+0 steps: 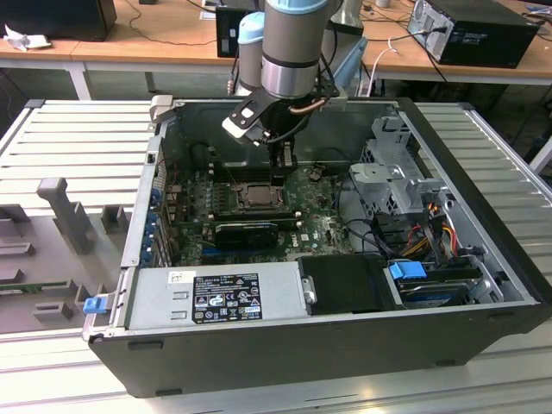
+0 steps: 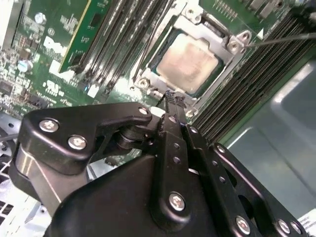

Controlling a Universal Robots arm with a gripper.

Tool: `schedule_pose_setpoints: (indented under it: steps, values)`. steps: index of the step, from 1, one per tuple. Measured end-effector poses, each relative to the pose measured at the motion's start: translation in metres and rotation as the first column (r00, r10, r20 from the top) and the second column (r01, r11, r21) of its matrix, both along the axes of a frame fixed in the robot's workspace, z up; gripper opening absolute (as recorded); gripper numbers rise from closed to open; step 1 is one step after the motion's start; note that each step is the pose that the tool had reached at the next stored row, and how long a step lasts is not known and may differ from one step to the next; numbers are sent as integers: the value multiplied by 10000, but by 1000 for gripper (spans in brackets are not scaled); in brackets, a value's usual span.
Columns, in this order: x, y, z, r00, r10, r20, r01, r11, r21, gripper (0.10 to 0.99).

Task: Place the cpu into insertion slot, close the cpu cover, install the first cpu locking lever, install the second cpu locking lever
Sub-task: 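Close the cpu cover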

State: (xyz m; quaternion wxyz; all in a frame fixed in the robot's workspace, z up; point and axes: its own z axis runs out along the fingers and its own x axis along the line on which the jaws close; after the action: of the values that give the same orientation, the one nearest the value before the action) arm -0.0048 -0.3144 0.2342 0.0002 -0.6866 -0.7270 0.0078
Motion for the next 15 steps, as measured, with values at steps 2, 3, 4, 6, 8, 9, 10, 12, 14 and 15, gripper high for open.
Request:
schedule_pose_setpoints:
  steps: [2, 3, 4, 6, 8, 9, 10, 12, 14, 15]
  values:
    - [-102, 1, -2, 10000, -2, 1, 2, 10000, 2, 106]
    - [-119, 1, -2, 10000, -2, 1, 2, 10000, 2, 106]
    - [-146, 0, -2, 10000, 0, 1, 0, 10000, 2, 106]
    - [-194, 1, -3, 10000, -2, 1, 2, 10000, 2, 106]
    - [-232, 0, -3, 10000, 0, 1, 0, 10000, 2, 106]
    - [-245, 1, -3, 10000, 0, 1, 0, 10000, 2, 106]
    - [-261, 1, -3, 10000, -1, 1, 1, 10000, 2, 106]
    - [-290, 1, -3, 10000, -2, 1, 2, 10000, 2, 106]
    - [-313, 1, -3, 10000, -2, 1, 2, 10000, 2, 106]
    - [-320, 1, -3, 10000, -1, 1, 1, 10000, 1, 106]
